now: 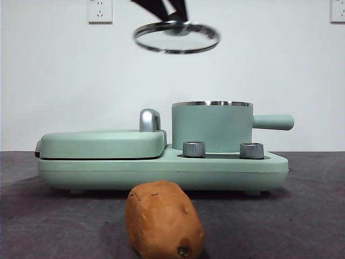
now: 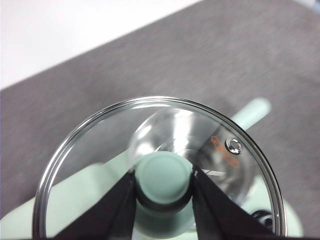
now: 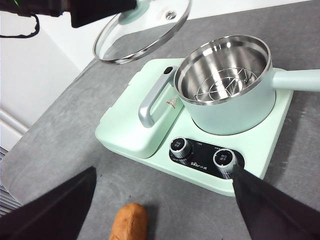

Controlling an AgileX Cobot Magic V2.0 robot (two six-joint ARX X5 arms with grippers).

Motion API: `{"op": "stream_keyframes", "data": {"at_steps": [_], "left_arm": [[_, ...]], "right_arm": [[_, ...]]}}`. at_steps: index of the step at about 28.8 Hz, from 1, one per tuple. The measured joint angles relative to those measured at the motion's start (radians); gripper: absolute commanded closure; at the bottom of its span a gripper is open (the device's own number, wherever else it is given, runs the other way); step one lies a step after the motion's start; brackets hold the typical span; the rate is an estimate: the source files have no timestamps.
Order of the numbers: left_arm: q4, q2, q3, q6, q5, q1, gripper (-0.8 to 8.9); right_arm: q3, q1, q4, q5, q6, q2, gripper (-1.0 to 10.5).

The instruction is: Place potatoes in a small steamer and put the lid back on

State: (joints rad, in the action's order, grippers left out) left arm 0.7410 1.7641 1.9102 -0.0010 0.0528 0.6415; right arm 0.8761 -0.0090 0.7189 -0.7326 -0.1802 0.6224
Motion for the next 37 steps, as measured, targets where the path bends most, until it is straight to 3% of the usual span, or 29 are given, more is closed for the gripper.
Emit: {"op": "stream_keyframes", "data": {"at_steps": [9,16,22,30,37], "left_arm": [[0.046,-0.042,-0.001,0.008,-0.009,-0.162,7.98],[0.049,-0.068,-0.001,0.009,-0.026,-0.241,7.98],[0.048,-0.068,-0.001,0.009,-0.029,-0.278,7.98],[0.046,-0.068,-0.001,0.009,-0.029,-0.32,7.98],[0.041,-0.068,-0.001,0.009,-0.029,-0.334,7.98]], "right_arm": [[0.0,0.008,0.035,0.008,-0.003,0.0,5.1],[0.0,0.112,0.032,0.092,-0.061,0.031,5.1],[0.027,0.318,0.032,0.203,-0.128,0.171,5.1],[0.165,0.709,0.043,0.484,-0.184,0.473,5.1],[0.328,0.892,0.125,0.576,-0.188,0.784,3.9]]}}
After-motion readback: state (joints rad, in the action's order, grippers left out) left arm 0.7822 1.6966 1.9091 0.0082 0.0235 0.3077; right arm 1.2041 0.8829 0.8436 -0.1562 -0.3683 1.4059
